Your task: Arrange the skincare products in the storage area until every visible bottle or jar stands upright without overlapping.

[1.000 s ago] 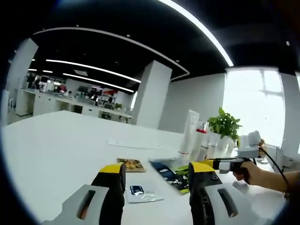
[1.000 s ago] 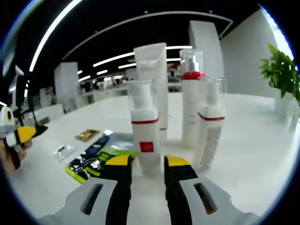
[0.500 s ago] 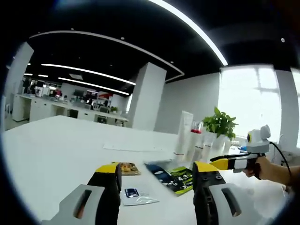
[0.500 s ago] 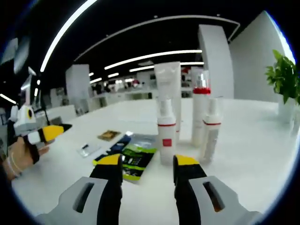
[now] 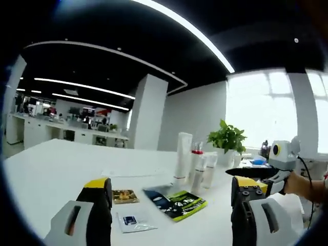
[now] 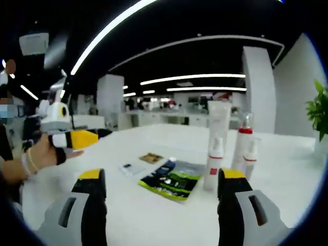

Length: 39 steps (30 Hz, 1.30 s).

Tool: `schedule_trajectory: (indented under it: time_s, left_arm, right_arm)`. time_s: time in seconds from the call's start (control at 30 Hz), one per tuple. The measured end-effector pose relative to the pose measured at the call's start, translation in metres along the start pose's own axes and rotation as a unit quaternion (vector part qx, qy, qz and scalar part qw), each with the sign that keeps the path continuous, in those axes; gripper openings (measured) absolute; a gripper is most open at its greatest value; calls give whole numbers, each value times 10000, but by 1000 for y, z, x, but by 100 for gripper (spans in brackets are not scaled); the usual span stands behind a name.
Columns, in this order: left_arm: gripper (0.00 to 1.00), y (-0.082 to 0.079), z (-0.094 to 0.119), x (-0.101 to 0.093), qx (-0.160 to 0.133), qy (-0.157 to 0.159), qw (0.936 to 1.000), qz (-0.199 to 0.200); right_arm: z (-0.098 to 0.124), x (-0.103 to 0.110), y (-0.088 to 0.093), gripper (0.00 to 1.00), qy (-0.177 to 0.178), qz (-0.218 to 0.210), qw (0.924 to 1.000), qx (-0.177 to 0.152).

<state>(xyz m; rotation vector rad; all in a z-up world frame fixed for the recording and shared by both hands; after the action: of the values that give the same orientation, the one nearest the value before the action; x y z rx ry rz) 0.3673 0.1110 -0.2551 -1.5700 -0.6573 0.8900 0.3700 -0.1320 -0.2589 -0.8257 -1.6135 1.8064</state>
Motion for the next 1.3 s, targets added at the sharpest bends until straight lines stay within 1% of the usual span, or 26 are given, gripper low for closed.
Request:
schedule_trajectory:
  time_s: [0.1, 0.13, 0.17, 0.2, 0.23, 0.3, 0.33, 0.4, 0.47, 0.5, 0.6, 0.67, 0.73, 0.83, 0.93, 1.03, 1.23, 1.3]
  left_arm:
    - [100, -14, 10, -8, -33, 21, 9997, -249]
    - [100, -21, 15, -11, -25, -24, 9995, -314]
    - [100, -25, 18, -13, -15, -50, 9994, -350]
    - [100, -33, 25, -17, 0, -66, 9990, -431]
    - [100, -37, 29, -18, 43, -83, 9990, -434]
    - [100, -43, 34, -21, 77, -85, 9991, -419]
    - [100, -48, 40, -23, 174, -110, 9991, -379]
    - [100, -58, 51, -26, 211, -108, 9992, -337]
    - [100, -68, 63, -29, 135, -133, 9994, -291]
    - [100, -74, 70, -31, 11, -128, 9994, -316]
    - [100, -86, 87, -35, -168, -153, 9987, -449]
    - [100, -93, 99, -37, -208, -212, 9983, -509]
    - [100, -98, 111, -38, -194, -300, 9975, -615]
    - [100, -103, 126, -38, -134, -392, 9963, -757]
    - [100, -104, 141, -37, -90, -467, 9962, -724]
    - [100, -104, 155, -35, -102, -510, 9966, -632]
    - [100, -104, 176, -32, -125, -769, 9946, -680]
    - [100, -103, 181, -33, -137, -809, 9942, -699]
  right_arm:
    - [7, 9, -13, 98, -148, 62, 9998, -146]
    - [10, 13, -20, 100, -205, 151, 9996, -131]
    - [13, 15, -25, 100, -251, 268, 9993, -85]
    - [16, 17, -29, 100, -309, 378, 9988, -61]
    - [22, 22, -39, 100, -309, 503, 9982, -117]
    - [31, 25, -49, 100, -315, 473, 9982, -217]
    - [35, 25, -54, 100, -310, 422, 9982, -284]
    - [46, 25, -66, 100, -310, 206, 9986, -374]
    - [59, 23, -76, 100, -260, 122, 9987, -419]
    - [67, 21, -81, 100, -225, 135, 9986, -462]
    - [87, 15, -91, 100, -138, 156, 9983, -550]
    - [102, 11, -97, 100, -60, 216, 9976, -652]
    - [117, 9, -102, 100, -14, 214, 9974, -686]
    - [139, 8, -108, 100, 8, 133, 9967, -806]
    - [155, 7, -111, 100, 77, 144, 9961, -864]
    - [166, 7, -112, 100, 154, 131, 9957, -905]
    - [183, 7, -107, 100, 332, 114, 9955, -879]
    - [187, 7, -105, 100, 389, 94, 9952, -888]
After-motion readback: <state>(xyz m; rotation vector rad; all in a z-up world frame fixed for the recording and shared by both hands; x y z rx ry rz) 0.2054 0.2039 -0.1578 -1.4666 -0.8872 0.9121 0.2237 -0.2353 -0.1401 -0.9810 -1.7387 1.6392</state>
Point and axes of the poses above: the point that each gripper's makers call its tool centre point, and the gripper's own axes: z roughly backward along the fingers, x roughly to its left, y roughly out of its underside, the point moved 9 cm from there along z, roughly backward along the fingers, and after that the axes turned 1 degree about -x, right-handed, at the moved point
